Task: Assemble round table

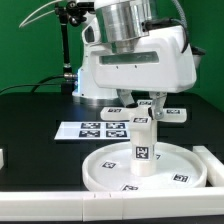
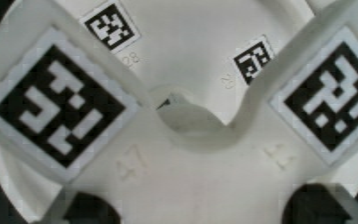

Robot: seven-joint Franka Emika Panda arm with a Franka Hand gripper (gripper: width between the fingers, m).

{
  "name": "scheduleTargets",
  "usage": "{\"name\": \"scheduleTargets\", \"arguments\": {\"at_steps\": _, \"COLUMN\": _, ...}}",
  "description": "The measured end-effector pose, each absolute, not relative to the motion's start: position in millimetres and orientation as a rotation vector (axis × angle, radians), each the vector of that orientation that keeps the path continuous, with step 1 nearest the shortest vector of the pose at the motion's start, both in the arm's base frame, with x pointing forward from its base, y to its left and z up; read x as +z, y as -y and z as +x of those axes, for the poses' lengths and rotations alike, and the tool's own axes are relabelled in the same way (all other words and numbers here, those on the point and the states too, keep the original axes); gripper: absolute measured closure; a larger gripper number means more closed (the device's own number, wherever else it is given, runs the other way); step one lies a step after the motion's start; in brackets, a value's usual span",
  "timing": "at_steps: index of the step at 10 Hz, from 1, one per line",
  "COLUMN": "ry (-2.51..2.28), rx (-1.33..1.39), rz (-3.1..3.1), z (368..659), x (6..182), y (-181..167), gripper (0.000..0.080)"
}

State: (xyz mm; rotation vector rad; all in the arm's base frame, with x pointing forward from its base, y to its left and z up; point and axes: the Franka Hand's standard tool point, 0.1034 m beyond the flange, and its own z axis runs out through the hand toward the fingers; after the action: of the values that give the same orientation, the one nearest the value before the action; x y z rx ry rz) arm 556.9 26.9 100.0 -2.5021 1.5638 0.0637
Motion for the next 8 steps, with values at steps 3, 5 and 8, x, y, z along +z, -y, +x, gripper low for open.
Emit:
{"name": "scheduleTargets", "arguments": {"at_steps": 3, "ry": -1.783, "rx": 0.078, "rz": -2.353, "z": 557.5, "x": 99.9, "y": -27.0, "gripper": 0.0351}}
{"name": "scheduleTargets", "arguments": {"at_steps": 5, "ry": -1.852, "rx": 0.083, "rz": -2.299, "z": 557.7, "x": 100.0, "y": -27.1, "gripper": 0.0351}}
{"name": "scheduleTargets", "arguments": {"at_steps": 8, "ry": -1.836, "rx": 0.101, "rz": -2.315, "z": 556.2, "x": 101.2, "y": -29.5, "gripper": 0.019}}
